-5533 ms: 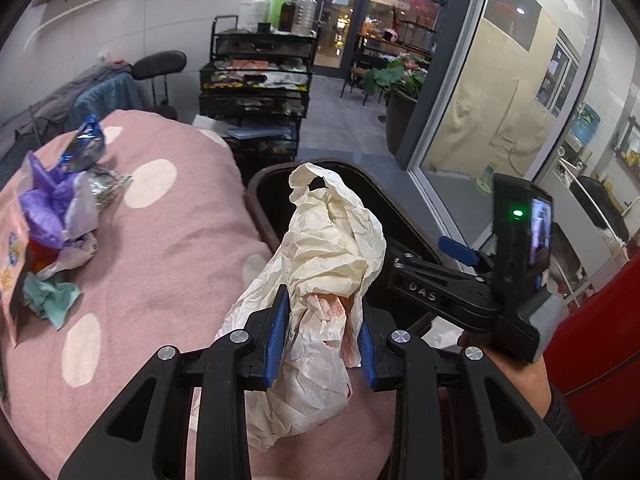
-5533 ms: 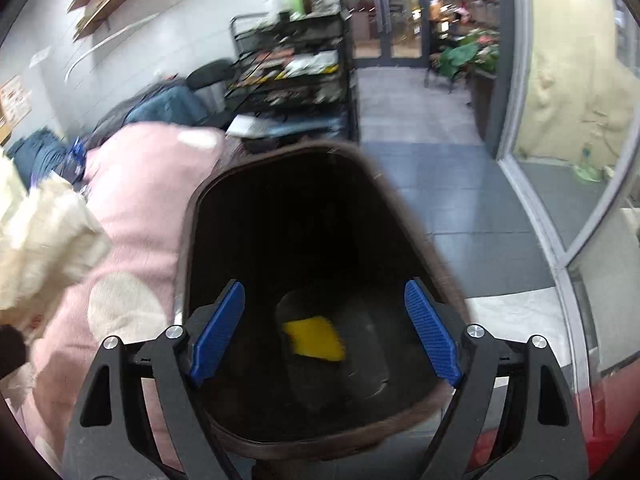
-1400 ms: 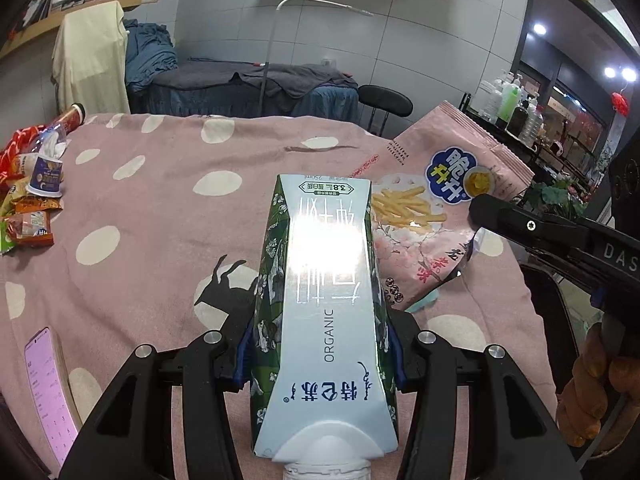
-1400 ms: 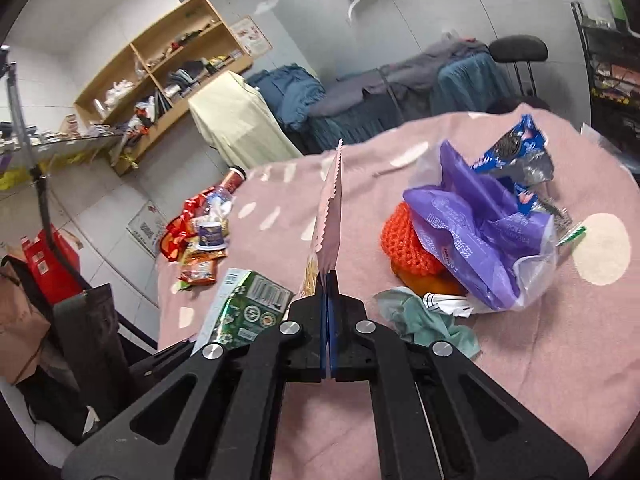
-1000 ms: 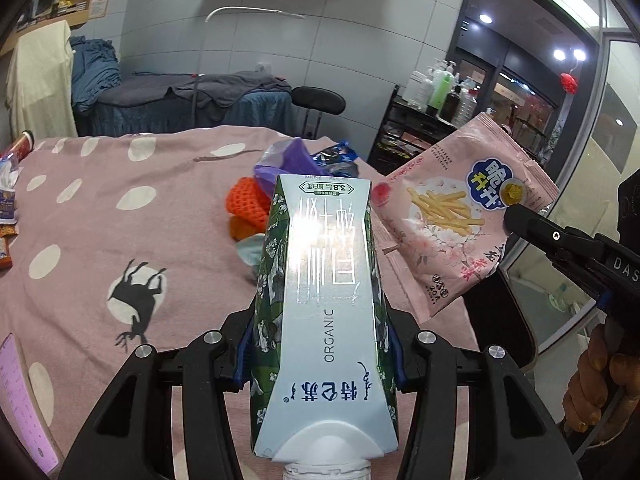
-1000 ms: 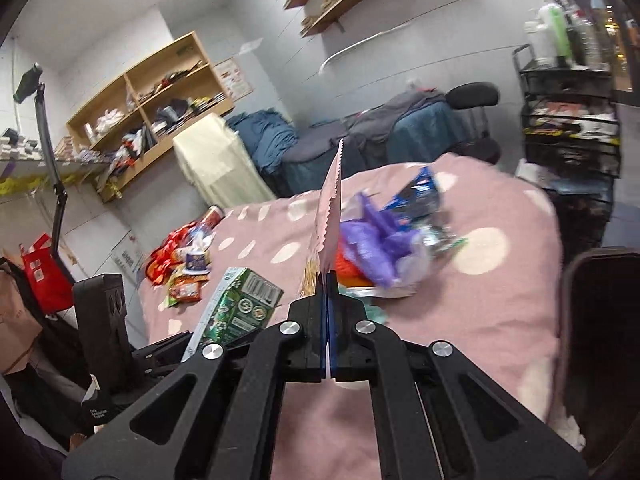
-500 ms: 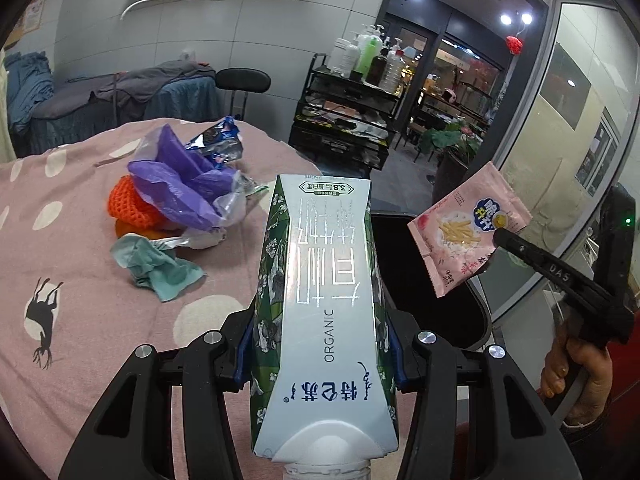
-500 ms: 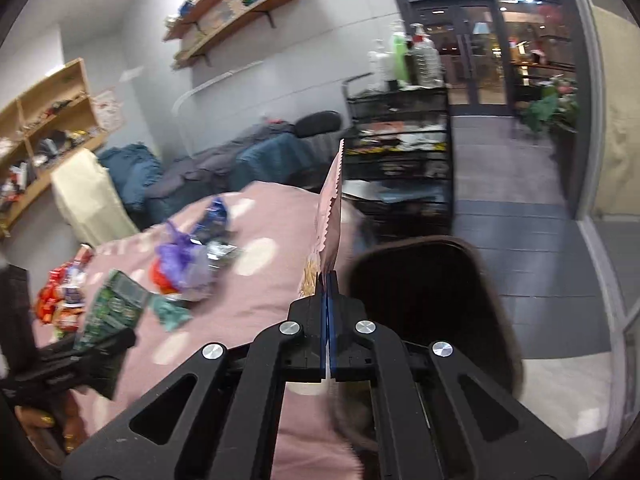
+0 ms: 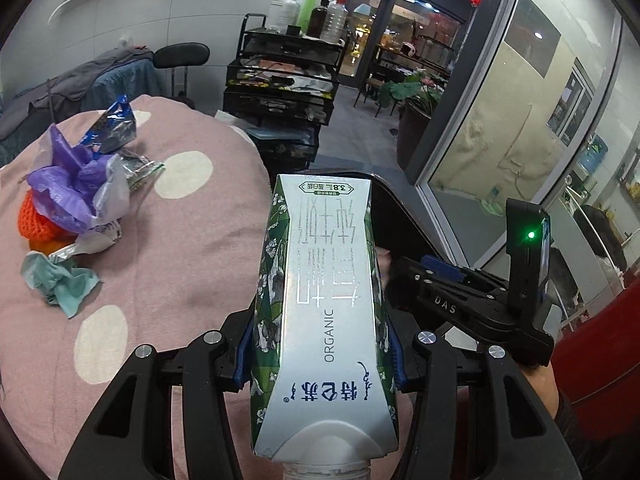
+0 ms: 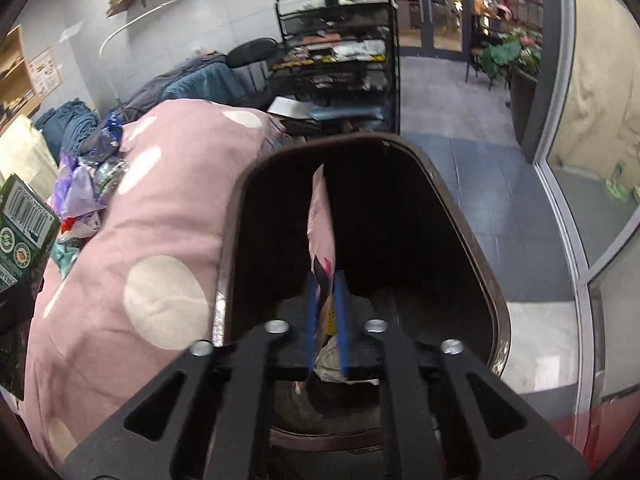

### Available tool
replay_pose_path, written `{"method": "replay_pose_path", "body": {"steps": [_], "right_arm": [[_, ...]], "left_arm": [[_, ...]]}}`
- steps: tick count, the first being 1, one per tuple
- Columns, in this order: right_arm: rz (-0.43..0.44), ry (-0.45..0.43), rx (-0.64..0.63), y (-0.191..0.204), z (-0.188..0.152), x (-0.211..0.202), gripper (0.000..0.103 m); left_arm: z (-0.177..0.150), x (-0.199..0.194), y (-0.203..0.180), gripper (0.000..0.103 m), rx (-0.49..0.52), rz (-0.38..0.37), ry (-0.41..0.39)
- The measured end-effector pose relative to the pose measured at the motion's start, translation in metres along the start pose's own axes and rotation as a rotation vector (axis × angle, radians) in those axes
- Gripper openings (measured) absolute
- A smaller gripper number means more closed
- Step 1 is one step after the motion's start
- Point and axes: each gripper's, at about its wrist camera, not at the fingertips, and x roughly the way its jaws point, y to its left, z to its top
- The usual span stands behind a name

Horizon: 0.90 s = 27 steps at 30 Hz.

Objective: Collect trash
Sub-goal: 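Carry the carton and snack bag to the bin and release both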

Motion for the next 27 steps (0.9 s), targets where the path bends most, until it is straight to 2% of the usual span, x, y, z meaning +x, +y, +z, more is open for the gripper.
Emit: {"method": "replay_pose_path", "body": {"steps": [1, 2, 3, 7, 11, 20, 27], "right_arm": [[-0.028, -0.031, 0.035, -0.011, -0.001, -0.007, 0.064], [-0.035, -0.039, 0.04, -0.012, -0.002, -0.008, 0.073], [-0.044, -0.05, 0.05, -0.019, -0.003, -0.012, 0.076], [-0.073, -0.076, 0.103, -0.043, -0.001, -0.025, 0.077], [-0.104, -0.106, 0.143, -0.065, 0.001, -0.04, 0.08], [-0.136, -0.132, 0.174, -0.074, 0.011, -0.05, 0.082], [-0.164, -0.149, 0.192, -0.081, 0.017, -0.056, 0.085]], "left_arm": [[0.001, 0.005, -0.004, 0.05, 0.006, -0.006, 0.008], [0.003, 0.01, -0.009, 0.05, 0.015, -0.013, 0.017], [0.004, 0.015, -0.013, 0.05, 0.021, -0.017, 0.027], [0.01, 0.031, -0.027, 0.05, 0.033, -0.046, 0.063], [0.016, 0.048, -0.044, 0.05, 0.072, -0.037, 0.085], [0.021, 0.075, -0.075, 0.05, 0.137, -0.036, 0.131], [0.019, 0.097, -0.085, 0.05, 0.172, -0.021, 0.165]]}}
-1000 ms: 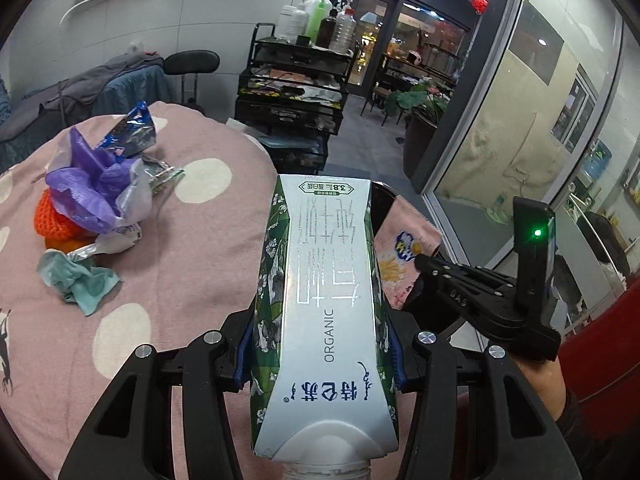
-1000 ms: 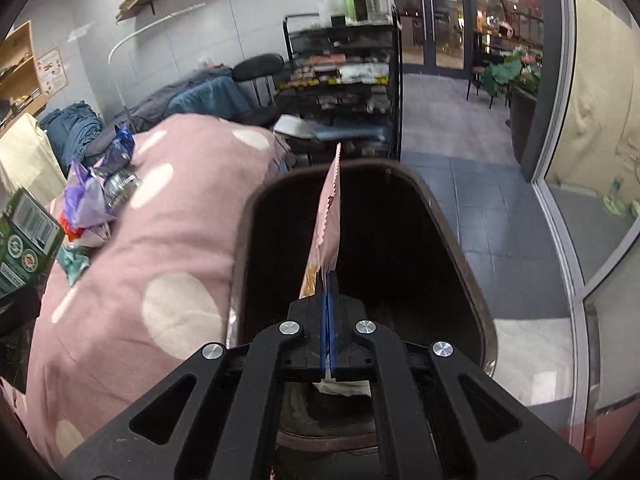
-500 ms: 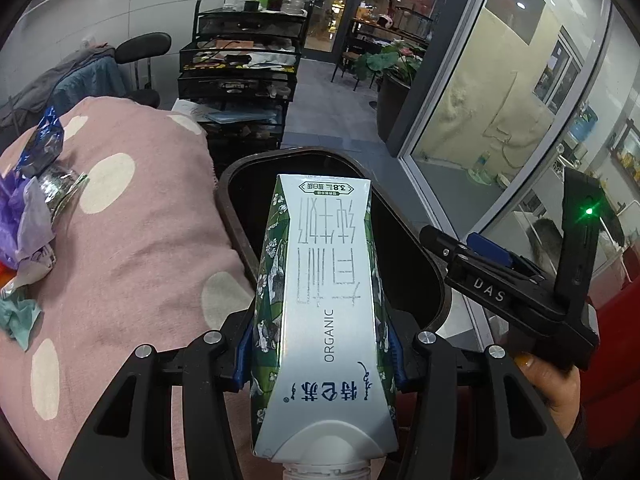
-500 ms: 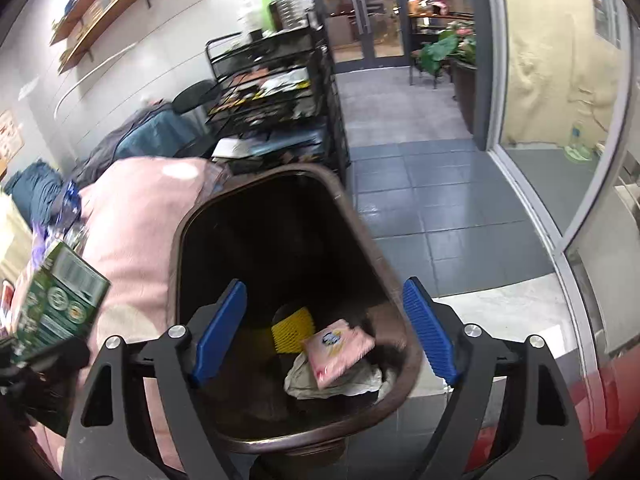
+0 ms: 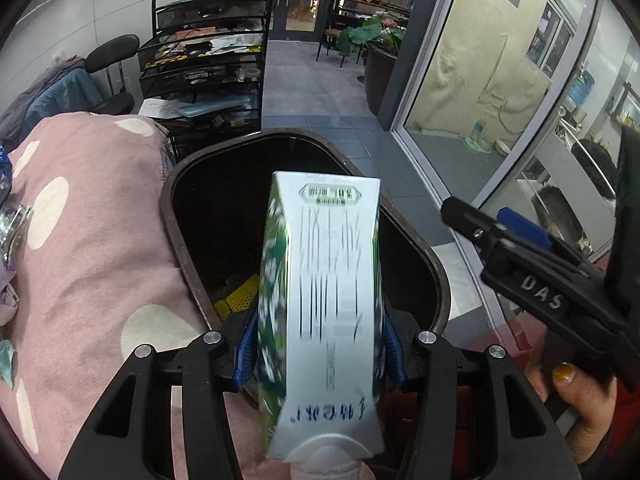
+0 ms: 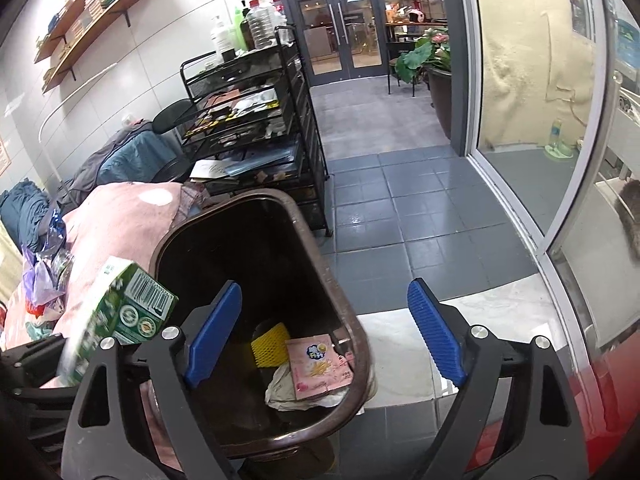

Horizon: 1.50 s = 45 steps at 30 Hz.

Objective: Collect trash
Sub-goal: 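Carry the carton and snack bag to the bin and release both, then grasp the teal cloth with the left tool while the right tool grasps the purple bag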

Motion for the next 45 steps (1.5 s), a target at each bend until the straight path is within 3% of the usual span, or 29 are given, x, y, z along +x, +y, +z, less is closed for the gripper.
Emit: {"method": "replay_pose_path", "body": {"steps": [2, 6, 11, 23, 29, 34, 42, 45], "right_arm": [[-0.005, -0.005, 0.009, -0.003, 0.001, -0.002, 0.086], [-0.007, -0.005, 0.008, -0.005, 0.002, -0.003, 0.087], [0.012, -0.01, -0.013, 0.0, 0.0, -0.005, 0.087], [0.107, -0.043, -0.088, 0.033, -0.012, -0.012, 0.09], [0.195, -0.031, -0.113, 0.059, -0.02, -0.017, 0.09], [0.253, -0.01, -0.161, 0.095, -0.026, -0.016, 0.09], [0.361, 0.01, -0.272, 0.16, -0.036, -0.018, 0.09], [0.406, 0.02, -0.316, 0.183, -0.039, -0.019, 0.09]], "left_arm": [[0.0, 0.004, -0.001, 0.051, 0.006, 0.01, 0.003], [-0.002, 0.0, -0.002, 0.075, 0.02, 0.026, -0.022], [-0.007, -0.016, 0.0, 0.086, 0.025, 0.037, -0.065], [-0.04, -0.071, 0.019, 0.095, 0.069, 0.165, -0.192], [-0.057, -0.094, 0.064, 0.096, -0.055, 0.211, -0.201], [-0.07, -0.109, 0.109, 0.095, -0.163, 0.311, -0.193], [-0.091, -0.121, 0.199, 0.093, -0.396, 0.383, -0.142], [-0.094, -0.116, 0.224, 0.089, -0.457, 0.368, -0.112]]}}
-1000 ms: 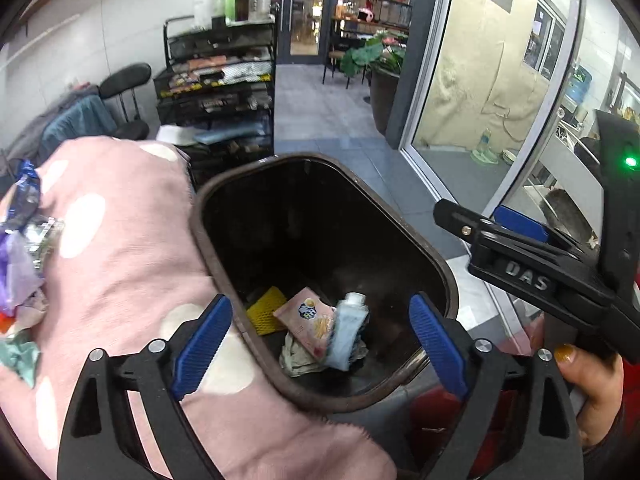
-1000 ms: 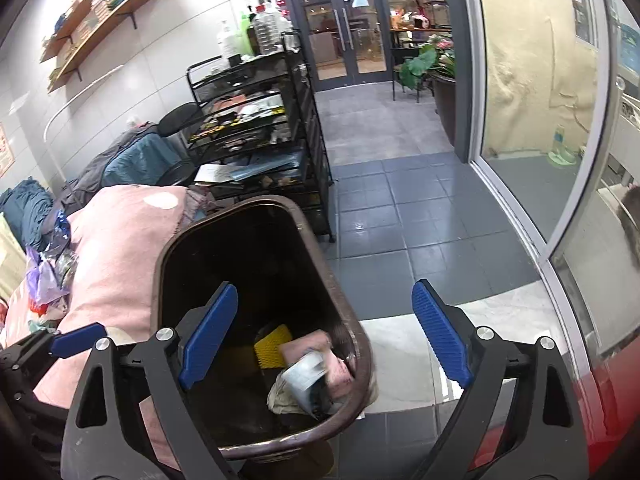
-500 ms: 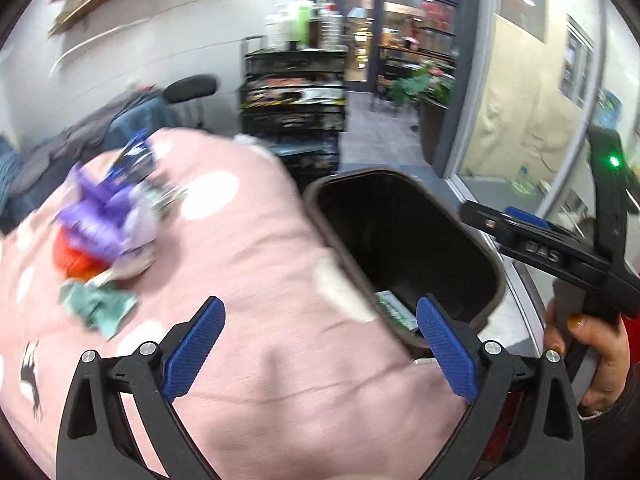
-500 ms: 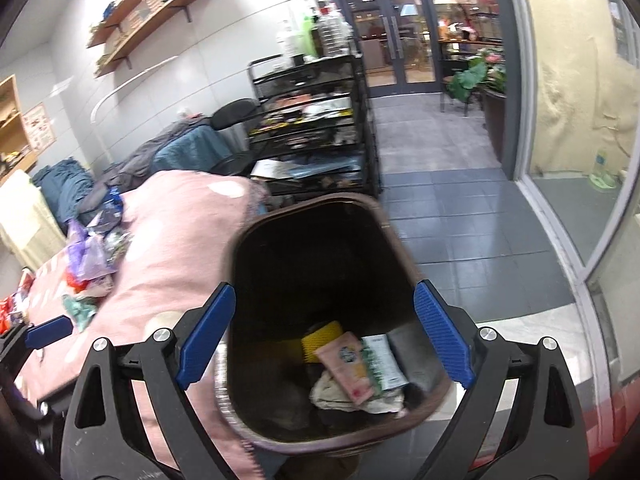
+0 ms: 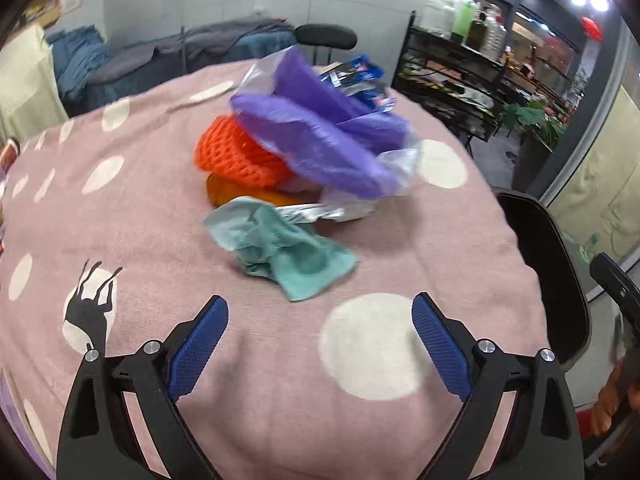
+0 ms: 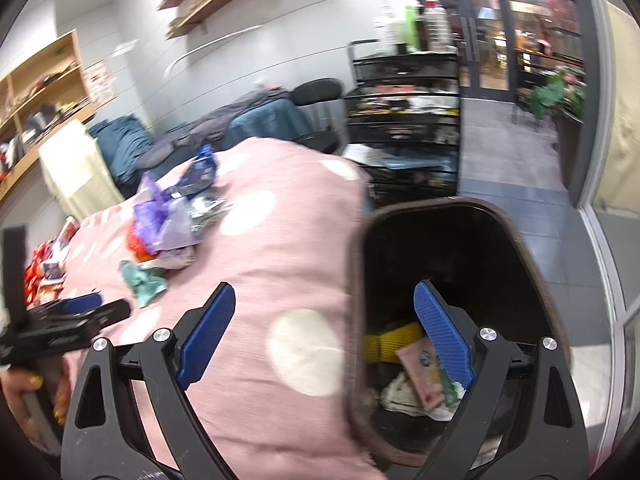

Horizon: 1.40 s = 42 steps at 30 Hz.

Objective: Collect trash
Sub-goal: 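Grasp the teal cloth with the left tool while the right tool grasps the purple bag, then carry the purple bag to the bin and release it with the right tool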

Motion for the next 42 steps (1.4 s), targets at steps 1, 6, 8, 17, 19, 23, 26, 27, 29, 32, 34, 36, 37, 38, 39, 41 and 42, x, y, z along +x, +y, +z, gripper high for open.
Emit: {"method": "replay_pose_path", "body": {"steps": [1, 6, 8, 17, 19, 23, 26, 27, 29, 32, 34, 36, 37, 38, 39, 41, 42], "right_arm": [[0.011, 0.003, -0.011, 0.005, 0.001, 0.002, 0.09], [0.08, 0.04, -0.106, 0.045, 0.01, 0.021, 0.09], [0.107, 0.054, -0.127, 0.055, 0.015, 0.028, 0.09], [0.229, 0.147, -0.206, 0.115, 0.047, 0.084, 0.09], [0.227, 0.158, -0.215, 0.123, 0.051, 0.093, 0.089], [0.215, 0.21, -0.229, 0.14, 0.061, 0.121, 0.078], [0.196, 0.265, -0.242, 0.149, 0.062, 0.143, 0.066], [0.204, 0.276, -0.234, 0.148, 0.062, 0.145, 0.047], [0.224, 0.284, -0.21, 0.146, 0.061, 0.147, 0.036], [0.241, 0.274, -0.194, 0.142, 0.059, 0.144, 0.024], [0.275, 0.261, -0.183, 0.14, 0.056, 0.133, 0.018], [0.292, 0.243, -0.18, 0.137, 0.054, 0.125, 0.012], [0.295, 0.228, -0.182, 0.137, 0.052, 0.118, 0.011], [0.295, 0.213, -0.182, 0.136, 0.05, 0.111, 0.011], [0.295, 0.212, -0.182, 0.136, 0.049, 0.112, 0.011], [0.306, 0.189, -0.169, 0.132, 0.046, 0.098, 0.011], [0.307, 0.173, -0.16, 0.128, 0.046, 0.088, 0.011]], "left_arm": [[0.003, 0.005, 0.005, 0.088, -0.012, -0.002, 0.011], [0.014, 0.023, 0.022, 0.085, -0.015, -0.003, 0.058], [0.02, 0.032, 0.026, 0.084, -0.016, 0.0, 0.078], [0.02, 0.04, 0.041, 0.037, -0.072, -0.044, 0.089], [0.017, 0.034, 0.048, 0.031, -0.093, -0.044, 0.077], [0.008, 0.017, 0.059, 0.028, -0.119, -0.028, 0.035], [0.001, 0.004, 0.065, 0.028, -0.131, -0.026, 0.009], [-0.001, 0.001, 0.066, 0.028, -0.132, -0.025, 0.001], [-0.005, -0.008, 0.069, 0.028, -0.131, -0.013, -0.018], [-0.009, -0.017, 0.067, 0.028, -0.124, -0.001, -0.037], [-0.005, -0.016, 0.06, 0.028, -0.128, -0.008, -0.041], [-0.005, -0.019, 0.057, 0.028, -0.132, -0.016, -0.049], [-0.006, -0.021, 0.056, 0.028, -0.131, -0.016, -0.055], [-0.007, -0.024, 0.054, 0.028, -0.13, -0.015, -0.062], [-0.008, -0.026, 0.052, 0.028, -0.128, -0.014, -0.069], [-0.011, -0.032, 0.05, 0.028, -0.124, -0.025, -0.084], [-0.012, -0.036, 0.047, 0.028, -0.121, -0.031, -0.093]]}}
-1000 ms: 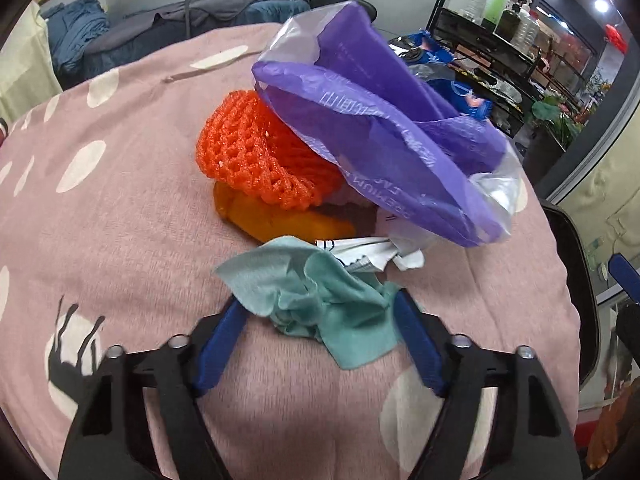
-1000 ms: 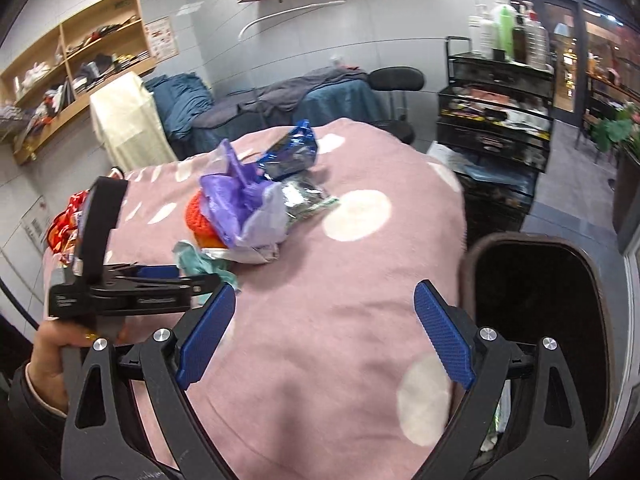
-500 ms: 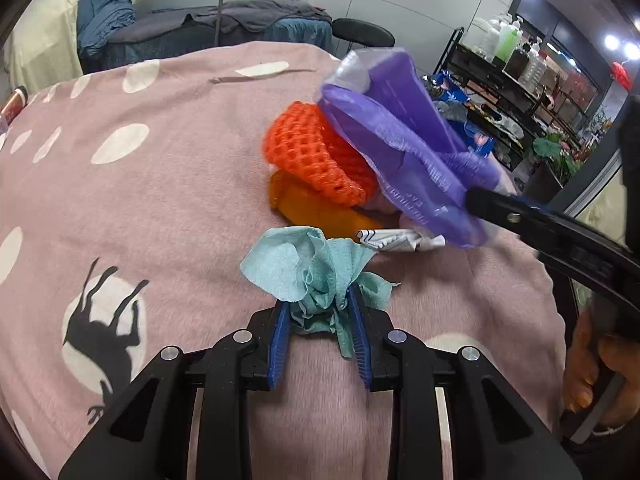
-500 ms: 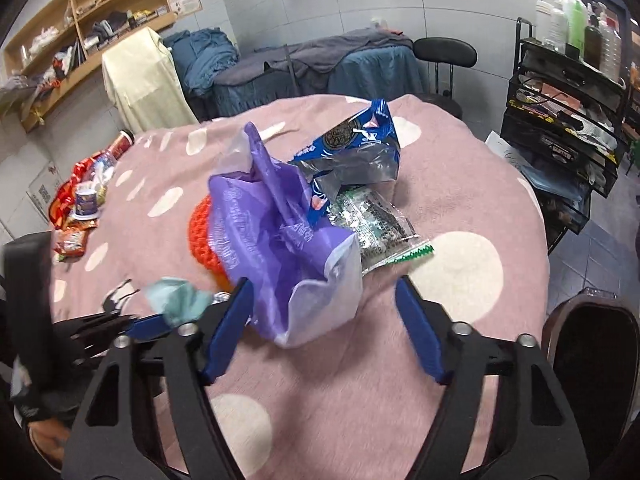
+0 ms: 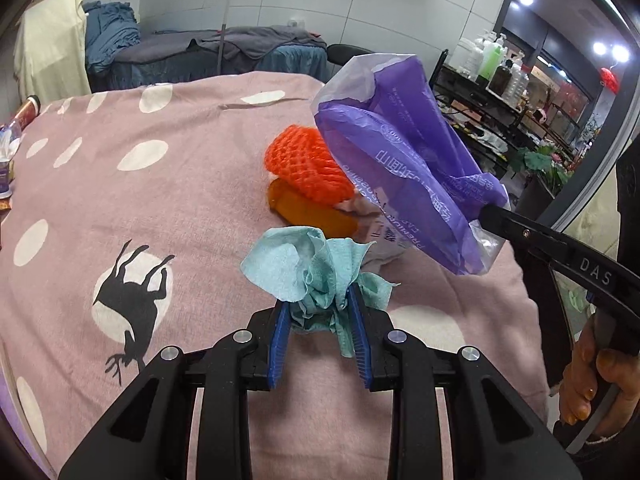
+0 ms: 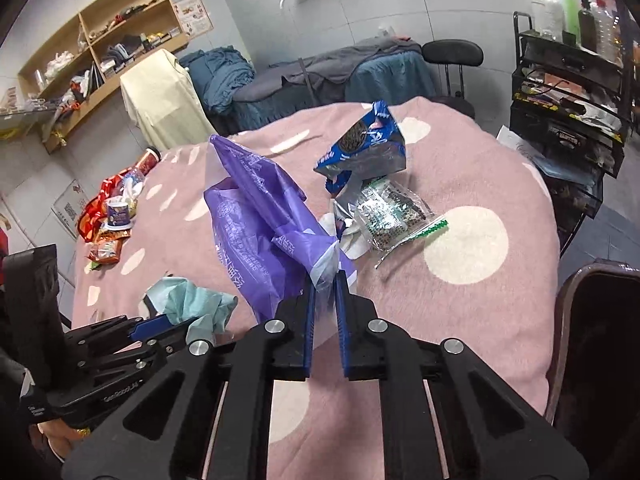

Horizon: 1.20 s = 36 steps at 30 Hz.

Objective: Collect trash
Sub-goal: 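Carry the purple bag to the bin and release it with the right tool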

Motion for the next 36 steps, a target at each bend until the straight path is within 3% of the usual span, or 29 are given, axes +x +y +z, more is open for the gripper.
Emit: {"method": "replay_pose_path", "body": {"steps": [10, 22, 30, 36], "right_arm": [[-0.079, -0.137, 0.056, -0.019, -0.028, -0.076, 0.011], [-0.241, -0.218, 0.202, -0.084, -0.062, -0.145, 0.011], [-0.39, -0.206, 0.282, -0.129, -0.089, -0.164, 0.011], [-0.479, -0.132, 0.336, -0.166, -0.103, -0.156, 0.011]], "left_arm": [[-0.014, -0.026, -0.042, 0.028, 0.086, -0.068, -0.071], [-0.025, -0.024, -0.097, 0.028, 0.18, -0.167, -0.057], [-0.036, -0.021, -0.132, 0.028, 0.238, -0.215, -0.032], [-0.045, -0.017, -0.152, 0.028, 0.284, -0.23, -0.009]]}}
